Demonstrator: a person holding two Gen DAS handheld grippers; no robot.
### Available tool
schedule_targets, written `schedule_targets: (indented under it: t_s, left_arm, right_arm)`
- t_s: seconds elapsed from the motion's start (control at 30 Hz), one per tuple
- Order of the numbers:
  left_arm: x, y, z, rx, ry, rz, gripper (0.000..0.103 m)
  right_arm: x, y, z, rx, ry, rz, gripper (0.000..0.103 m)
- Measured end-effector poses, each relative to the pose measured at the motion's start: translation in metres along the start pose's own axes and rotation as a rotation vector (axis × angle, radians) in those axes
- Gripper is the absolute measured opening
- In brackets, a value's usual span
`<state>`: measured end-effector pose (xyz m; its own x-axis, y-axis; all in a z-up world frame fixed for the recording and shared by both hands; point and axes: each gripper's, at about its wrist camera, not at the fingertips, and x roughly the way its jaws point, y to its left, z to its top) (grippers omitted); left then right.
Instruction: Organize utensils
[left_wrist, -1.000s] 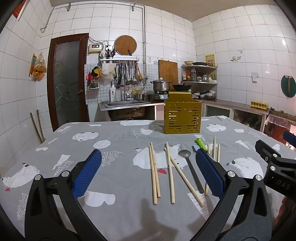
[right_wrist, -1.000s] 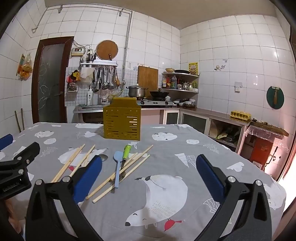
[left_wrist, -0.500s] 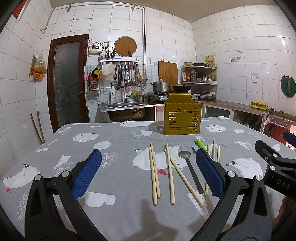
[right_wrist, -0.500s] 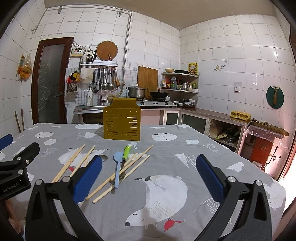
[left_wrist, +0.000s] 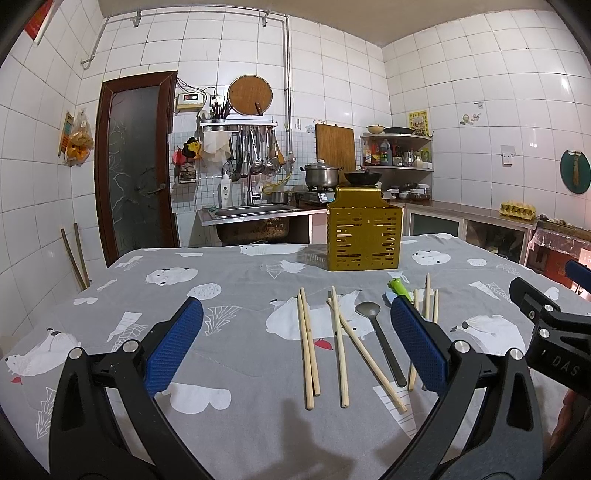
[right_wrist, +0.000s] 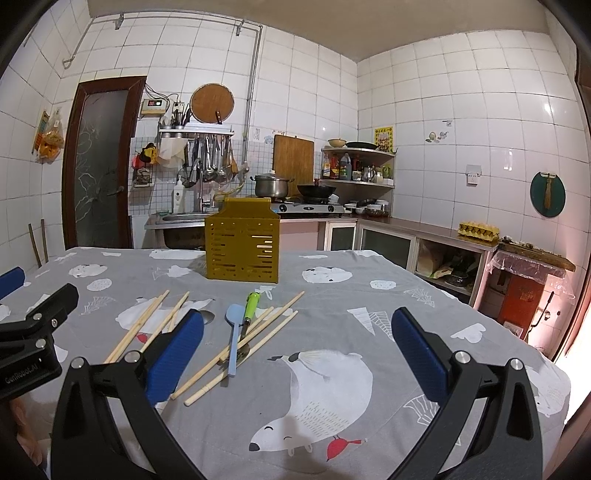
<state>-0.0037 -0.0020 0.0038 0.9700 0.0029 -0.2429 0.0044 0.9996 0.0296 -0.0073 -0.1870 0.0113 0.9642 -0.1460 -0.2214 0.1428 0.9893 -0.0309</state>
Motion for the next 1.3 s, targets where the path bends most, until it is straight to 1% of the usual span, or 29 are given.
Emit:
schedule_targets:
  t_s: [1.3]
  left_arm:
    - [-0.0048, 0.0017, 0.0047, 0.008, -0.015, -0.001, 0.098]
  right_arm:
    - [-0.0018, -0.0035, -0.0018, 0.010, -0.011, -0.005, 0.099]
